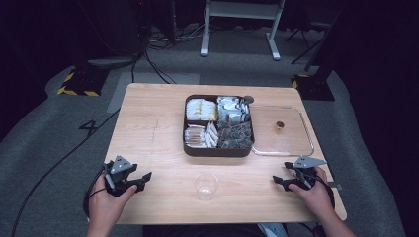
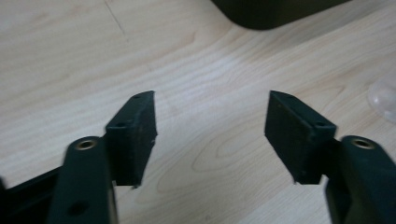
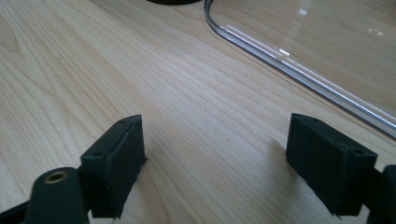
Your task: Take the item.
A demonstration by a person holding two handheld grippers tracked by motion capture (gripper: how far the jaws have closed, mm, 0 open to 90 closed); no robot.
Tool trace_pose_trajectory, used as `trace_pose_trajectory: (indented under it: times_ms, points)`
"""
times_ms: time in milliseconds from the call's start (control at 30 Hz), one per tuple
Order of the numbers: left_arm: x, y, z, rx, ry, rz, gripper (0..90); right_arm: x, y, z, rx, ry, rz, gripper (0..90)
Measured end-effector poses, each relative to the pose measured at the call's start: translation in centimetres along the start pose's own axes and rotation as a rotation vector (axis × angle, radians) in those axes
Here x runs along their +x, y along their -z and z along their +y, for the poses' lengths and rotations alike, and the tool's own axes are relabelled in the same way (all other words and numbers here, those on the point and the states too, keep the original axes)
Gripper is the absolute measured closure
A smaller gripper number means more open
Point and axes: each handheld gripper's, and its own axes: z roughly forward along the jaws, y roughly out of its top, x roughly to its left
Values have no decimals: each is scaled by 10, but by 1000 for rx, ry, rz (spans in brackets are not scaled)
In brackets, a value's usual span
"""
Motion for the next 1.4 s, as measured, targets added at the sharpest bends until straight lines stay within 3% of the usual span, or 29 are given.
trace_pose_trajectory:
  times_ms: [67,167,333,367,567,667,733,767,833,933,1100,1167,1400]
  points:
    - [-5,3,8,-6,-19,-4,304,0,0,0,-3,-2,-2,252]
    - [-11,5,19,-52,-42,-49,314,0,1,0,-11,5,3,310]
    - [-21,6,42,-47,-104,-109,392,0,1,0,-17,8,5,331]
    - [-24,6,50,-57,-114,-138,403,0,1,0,-17,8,6,331]
    - [-32,0,68,-99,-132,-166,407,0,1,0,-17,9,6,331]
    - [-34,-3,78,-90,-115,-201,427,0,1,0,-17,9,6,331]
    - [-34,-5,84,-118,-131,-214,431,0,1,0,-17,10,6,330]
    - [-33,-8,91,-127,-102,-249,445,0,1,0,-17,9,6,331]
    - [-32,-9,95,-141,-105,-262,449,0,1,0,-17,9,6,331]
    - [-31,-14,108,-161,-141,-259,444,0,1,0,-18,9,7,331]
    - [-32,-28,128,-173,-140,-292,435,0,1,0,-18,9,8,331]
    - [-31,-33,135,-179,-167,-272,418,-1,1,0,-19,10,10,333]
    - [-31,-53,165,-154,-206,-270,416,-2,1,0,-18,14,15,344]
